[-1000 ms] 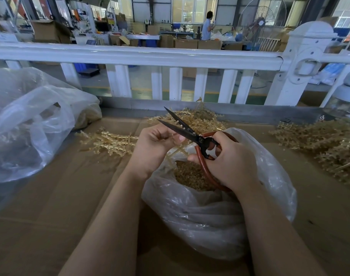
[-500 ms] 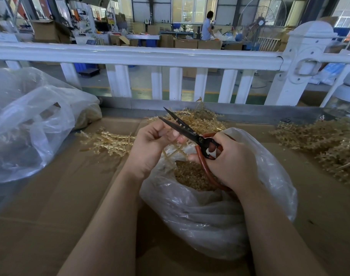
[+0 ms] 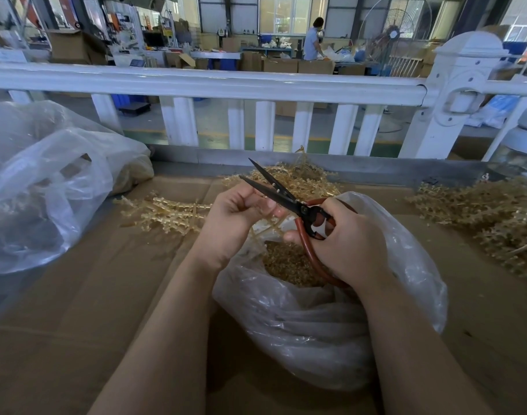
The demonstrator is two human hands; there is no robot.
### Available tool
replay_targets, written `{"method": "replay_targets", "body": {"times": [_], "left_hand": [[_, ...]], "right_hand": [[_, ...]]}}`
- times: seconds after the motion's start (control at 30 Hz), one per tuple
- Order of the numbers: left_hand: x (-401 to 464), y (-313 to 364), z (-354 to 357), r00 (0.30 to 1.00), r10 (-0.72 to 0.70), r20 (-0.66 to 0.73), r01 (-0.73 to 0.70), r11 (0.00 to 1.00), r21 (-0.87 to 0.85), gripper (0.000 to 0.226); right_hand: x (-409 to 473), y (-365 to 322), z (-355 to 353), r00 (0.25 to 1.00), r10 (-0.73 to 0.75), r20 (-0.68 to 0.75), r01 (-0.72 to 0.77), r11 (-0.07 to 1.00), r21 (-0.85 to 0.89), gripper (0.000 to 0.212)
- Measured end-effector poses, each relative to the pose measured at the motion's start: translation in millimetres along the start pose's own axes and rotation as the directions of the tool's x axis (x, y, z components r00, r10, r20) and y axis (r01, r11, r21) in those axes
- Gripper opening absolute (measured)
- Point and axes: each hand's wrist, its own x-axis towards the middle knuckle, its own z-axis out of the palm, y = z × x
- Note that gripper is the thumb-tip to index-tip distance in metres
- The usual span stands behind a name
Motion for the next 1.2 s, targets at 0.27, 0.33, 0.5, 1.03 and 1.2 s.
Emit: {"method": "replay_targets", "body": {"times": [0.27, 0.33, 0.5, 1.03, 1.2], "left_hand": [[0.6, 0.5, 0.5, 0.998, 0.031, -0.045, -0.032, 0.999, -0.017, 0.015], [0.7, -0.1, 1.0, 0.998, 0.04, -0.044, -0.04, 0.999, -0.005, 0.016], [0.8, 0.7, 1.1, 0.998, 0.052, -0.036, -0.053, 0.999, -0.013, 0.016], [0.6, 2.2, 6.7, 0.994, 0.097, 0.057, -0.101, 0.992, 0.069, 0.02], [1.2, -0.6, 6.2, 0.995, 0.083, 0.062, -0.088, 0.993, 0.073, 0.017]], "right_hand": [[1.3, 1.1, 0.7, 1.0, 0.011, 0.0, -0.011, 1.0, -0.015, 0.067], [1.5, 1.1, 0.9, 1.0, 0.009, 0.001, -0.009, 1.0, -0.015, 0.066], [0.6, -1.6, 0.2, 1.0, 0.014, -0.006, -0.014, 1.0, 0.017, 0.067], [0.9, -3.5, -0.3, 1.0, 0.013, 0.019, -0.014, 0.999, 0.036, 0.07], [1.2, -2.5, -0.5, 0.999, 0.013, 0.033, -0.014, 0.999, 0.049, 0.077]]}}
